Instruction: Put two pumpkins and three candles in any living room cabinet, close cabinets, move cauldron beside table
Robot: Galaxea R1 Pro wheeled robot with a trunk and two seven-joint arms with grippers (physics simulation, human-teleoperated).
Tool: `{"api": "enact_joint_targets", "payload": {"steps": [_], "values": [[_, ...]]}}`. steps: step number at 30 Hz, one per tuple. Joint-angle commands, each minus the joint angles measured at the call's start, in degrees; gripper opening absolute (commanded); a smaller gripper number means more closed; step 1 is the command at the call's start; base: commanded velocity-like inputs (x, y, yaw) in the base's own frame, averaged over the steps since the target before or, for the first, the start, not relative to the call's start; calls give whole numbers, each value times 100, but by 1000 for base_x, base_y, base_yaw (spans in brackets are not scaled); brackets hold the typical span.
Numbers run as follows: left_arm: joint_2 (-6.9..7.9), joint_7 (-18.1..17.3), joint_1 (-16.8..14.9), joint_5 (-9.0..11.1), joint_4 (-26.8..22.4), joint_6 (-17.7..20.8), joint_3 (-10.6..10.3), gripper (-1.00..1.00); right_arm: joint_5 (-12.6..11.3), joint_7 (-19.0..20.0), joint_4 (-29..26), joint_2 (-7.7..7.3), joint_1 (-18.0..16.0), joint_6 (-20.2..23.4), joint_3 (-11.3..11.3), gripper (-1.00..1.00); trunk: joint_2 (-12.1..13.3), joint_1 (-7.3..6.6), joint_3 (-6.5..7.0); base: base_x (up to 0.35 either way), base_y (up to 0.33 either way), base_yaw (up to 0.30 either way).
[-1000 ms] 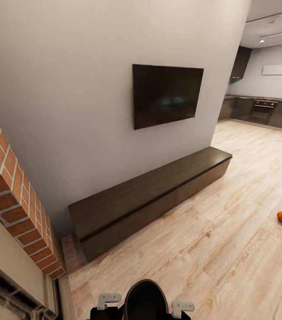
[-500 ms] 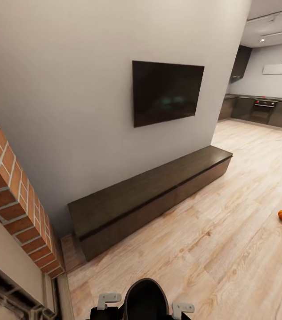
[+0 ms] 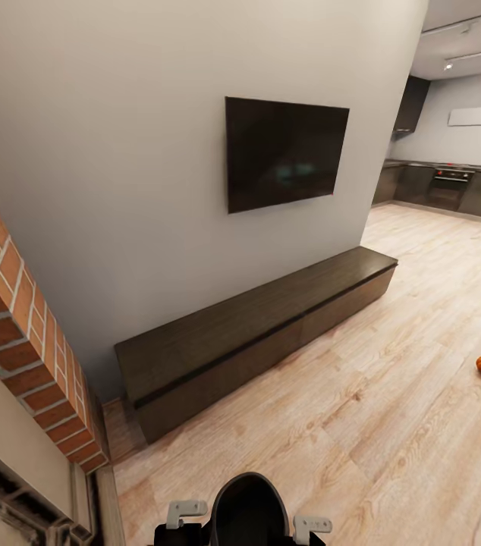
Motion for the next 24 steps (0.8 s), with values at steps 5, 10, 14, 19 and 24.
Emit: {"api": "enact_joint_targets", "payload": {"steps": [5, 10, 14, 19, 24], "values": [[-1, 1, -2, 57, -9, 30, -12, 100, -60, -41, 4, -5, -5, -27, 44, 100, -205, 110, -95, 0, 0, 0], [-1, 1, -1, 57, -9, 30, -12, 100, -60, -41, 4, -5, -5, -27, 44, 100, -405, 220, -185, 0, 0, 0], [-1, 1, -1, 57, -9, 30, -12, 100, -60, -41, 4, -5, -5, -27, 44, 100, -566, 308, -257, 0, 0, 0], [-1, 1, -1, 57, -9, 30, -12, 100, -59, -41, 4, -5, -5, -27, 44, 100, -766, 418, -347, 0, 0, 0], [-1, 1, -1, 52, -9, 30, -12, 100, -56, -41, 4, -5, -5, -27, 44, 100, -967, 528, -437, 0, 0, 0]]}}
